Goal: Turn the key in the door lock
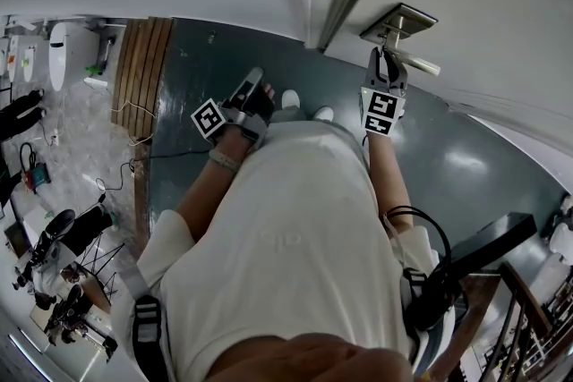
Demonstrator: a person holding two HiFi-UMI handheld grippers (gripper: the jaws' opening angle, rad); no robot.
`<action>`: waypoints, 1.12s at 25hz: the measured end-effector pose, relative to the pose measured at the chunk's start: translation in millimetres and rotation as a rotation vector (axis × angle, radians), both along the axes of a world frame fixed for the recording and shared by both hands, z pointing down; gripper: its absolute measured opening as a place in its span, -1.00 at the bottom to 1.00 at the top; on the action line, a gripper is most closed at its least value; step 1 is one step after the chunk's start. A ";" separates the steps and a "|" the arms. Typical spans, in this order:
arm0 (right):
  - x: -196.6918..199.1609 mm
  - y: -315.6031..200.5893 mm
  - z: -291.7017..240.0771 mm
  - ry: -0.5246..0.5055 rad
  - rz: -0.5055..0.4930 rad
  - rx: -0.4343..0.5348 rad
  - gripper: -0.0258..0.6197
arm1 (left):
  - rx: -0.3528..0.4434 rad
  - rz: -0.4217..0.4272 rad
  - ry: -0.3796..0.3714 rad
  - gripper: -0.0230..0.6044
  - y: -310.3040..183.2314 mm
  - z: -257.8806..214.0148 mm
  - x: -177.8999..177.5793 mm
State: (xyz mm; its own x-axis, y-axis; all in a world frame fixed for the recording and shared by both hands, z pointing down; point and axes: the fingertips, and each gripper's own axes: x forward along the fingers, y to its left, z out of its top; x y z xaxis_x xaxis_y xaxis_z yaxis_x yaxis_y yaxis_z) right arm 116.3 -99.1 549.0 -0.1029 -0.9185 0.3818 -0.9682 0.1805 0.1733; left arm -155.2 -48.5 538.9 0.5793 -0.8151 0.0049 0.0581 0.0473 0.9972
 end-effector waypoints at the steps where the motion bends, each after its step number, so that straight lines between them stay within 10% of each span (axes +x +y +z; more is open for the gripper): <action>1: 1.3 0.4 1.0 -0.080 0.010 -0.008 -0.77 | -0.001 0.001 -0.001 -0.89 -0.1 0.4 0.4; 19: 6.4 6.2 2.6 -1.526 0.222 -0.144 -0.75 | -0.008 0.011 -0.005 -0.89 -3.7 -1.4 2.7; 28: 4.5 7.5 4.7 -1.665 0.218 -0.157 -0.71 | -0.015 0.011 -0.004 -0.89 -5.1 0.4 3.6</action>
